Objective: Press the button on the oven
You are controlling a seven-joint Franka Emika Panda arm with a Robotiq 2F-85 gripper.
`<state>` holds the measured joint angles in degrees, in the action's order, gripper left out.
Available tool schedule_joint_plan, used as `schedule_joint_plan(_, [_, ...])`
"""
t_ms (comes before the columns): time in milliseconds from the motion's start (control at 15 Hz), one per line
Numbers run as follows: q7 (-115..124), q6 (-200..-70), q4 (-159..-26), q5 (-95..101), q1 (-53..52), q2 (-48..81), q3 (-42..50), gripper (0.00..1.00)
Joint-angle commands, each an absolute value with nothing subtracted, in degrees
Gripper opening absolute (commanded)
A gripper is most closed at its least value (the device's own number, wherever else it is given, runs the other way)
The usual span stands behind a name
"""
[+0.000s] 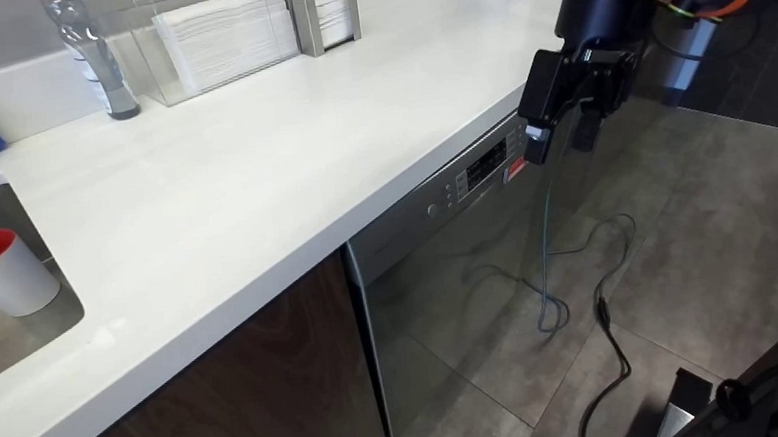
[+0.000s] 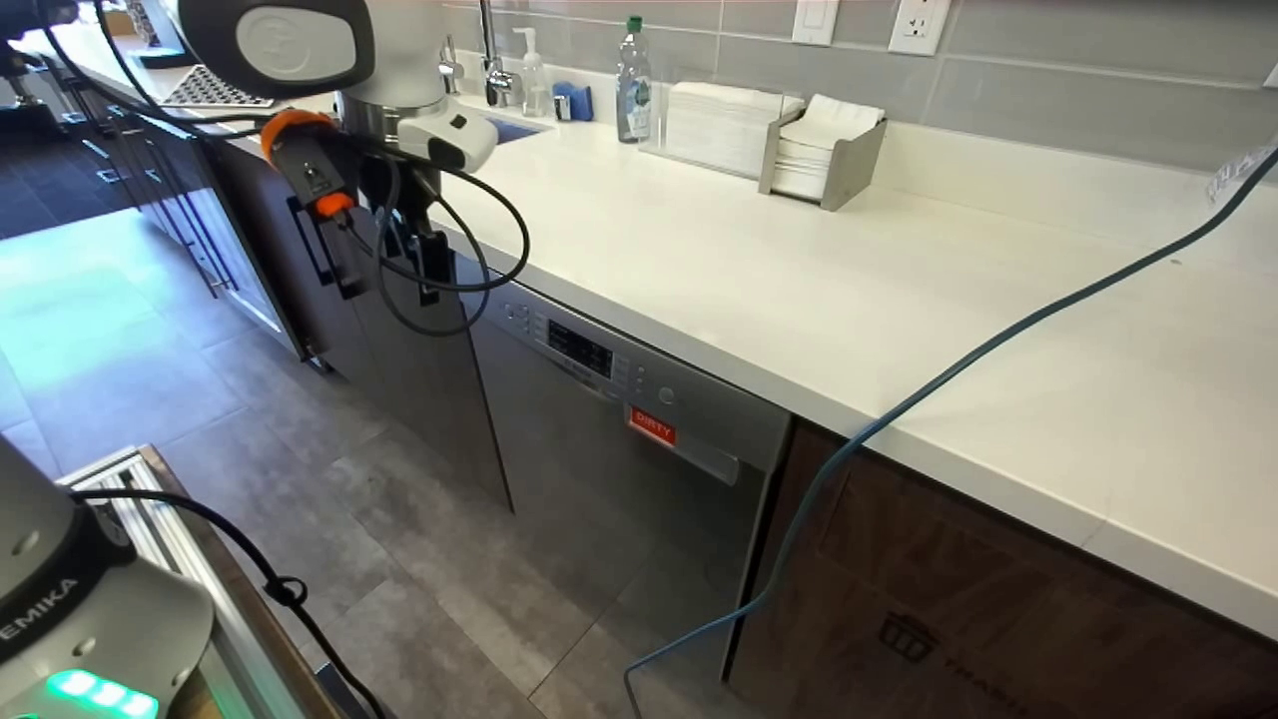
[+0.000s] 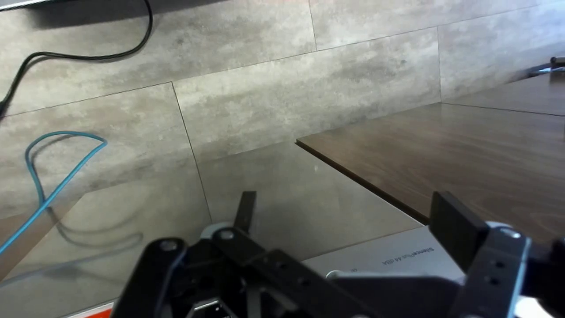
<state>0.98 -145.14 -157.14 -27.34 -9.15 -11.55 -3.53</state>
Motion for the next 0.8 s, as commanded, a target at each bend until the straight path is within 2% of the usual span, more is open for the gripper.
schedule_joint_plan(0, [1.01,-144.97,-157.10,-27.25,-9.06,-11.61,-3.57,1.00])
schedule_joint_plan(533, [0.92,-144.93,-157.10,-27.31,-9.06,-11.61,-3.55,1.00])
schedule_joint_plan(733, [1.76,-146.61,-157.12,-26.51,-8.62,-6.57,-3.79,1.00])
